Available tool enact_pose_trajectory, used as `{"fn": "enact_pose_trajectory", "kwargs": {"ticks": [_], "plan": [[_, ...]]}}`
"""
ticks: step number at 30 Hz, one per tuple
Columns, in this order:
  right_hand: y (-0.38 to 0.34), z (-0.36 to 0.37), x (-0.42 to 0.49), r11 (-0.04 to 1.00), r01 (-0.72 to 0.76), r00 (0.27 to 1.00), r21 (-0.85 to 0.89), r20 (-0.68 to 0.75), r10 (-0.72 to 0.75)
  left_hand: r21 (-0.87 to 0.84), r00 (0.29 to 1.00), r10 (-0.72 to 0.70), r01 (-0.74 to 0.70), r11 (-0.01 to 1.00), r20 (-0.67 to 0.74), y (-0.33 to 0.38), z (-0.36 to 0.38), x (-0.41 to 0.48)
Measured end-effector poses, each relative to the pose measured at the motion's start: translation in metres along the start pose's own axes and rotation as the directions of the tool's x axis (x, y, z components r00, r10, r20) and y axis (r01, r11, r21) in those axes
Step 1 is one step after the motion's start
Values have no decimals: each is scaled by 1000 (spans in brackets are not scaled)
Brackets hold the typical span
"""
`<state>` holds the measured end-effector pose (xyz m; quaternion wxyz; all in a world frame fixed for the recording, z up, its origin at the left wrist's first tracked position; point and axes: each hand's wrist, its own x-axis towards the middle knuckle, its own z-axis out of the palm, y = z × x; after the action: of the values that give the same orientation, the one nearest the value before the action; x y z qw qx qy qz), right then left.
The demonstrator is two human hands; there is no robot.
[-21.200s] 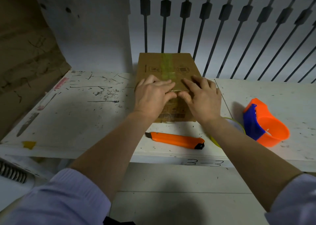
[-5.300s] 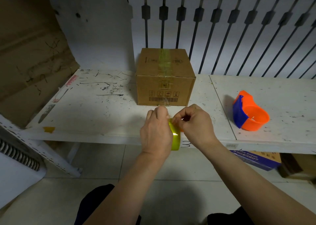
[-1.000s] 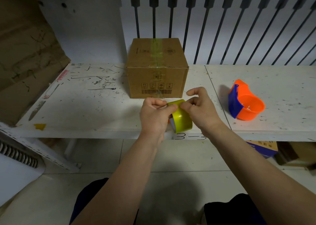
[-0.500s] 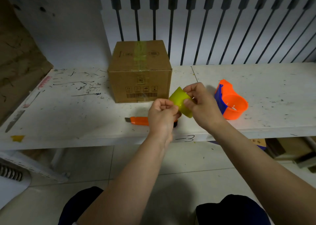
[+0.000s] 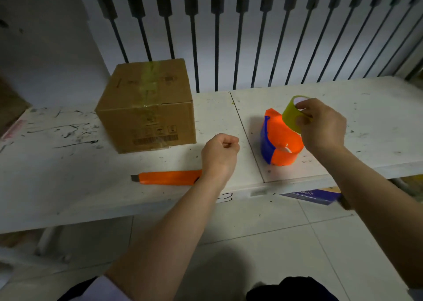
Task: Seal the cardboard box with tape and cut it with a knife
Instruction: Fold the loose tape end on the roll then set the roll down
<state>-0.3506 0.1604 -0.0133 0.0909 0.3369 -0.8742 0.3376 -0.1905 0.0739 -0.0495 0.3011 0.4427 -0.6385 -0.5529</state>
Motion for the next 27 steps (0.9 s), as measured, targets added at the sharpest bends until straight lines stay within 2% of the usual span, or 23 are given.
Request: {"fn": "enact_pose_trajectory", "kwargs": {"ticks": [6,9,14,18,24,27], "plan": [[43,17,9,985,-69,996,-160,38,76,95,1000,2,0,995,-25,-7,15,10],[53,25,7,983,-102,991,-155,74,114,110,1000,-10,13,994,-24,-8,20,10],[59,33,0,987,-56,993,-151,98,72,134,999,-8,12,991,-32,-11,22,10],[59,33,-4,982,-66,977,-174,189,99,119,999,-8,12,993,-31,-9,21,6],[29,19,-10,996,-34,999,-86,-5,33,64,1000,-7,9,998,-30,-2,7,-4],[-2,19,-23,999,39,999,-1,-16,-39,25,999,-24,25,999,-41,-1,-5,-10]]}}
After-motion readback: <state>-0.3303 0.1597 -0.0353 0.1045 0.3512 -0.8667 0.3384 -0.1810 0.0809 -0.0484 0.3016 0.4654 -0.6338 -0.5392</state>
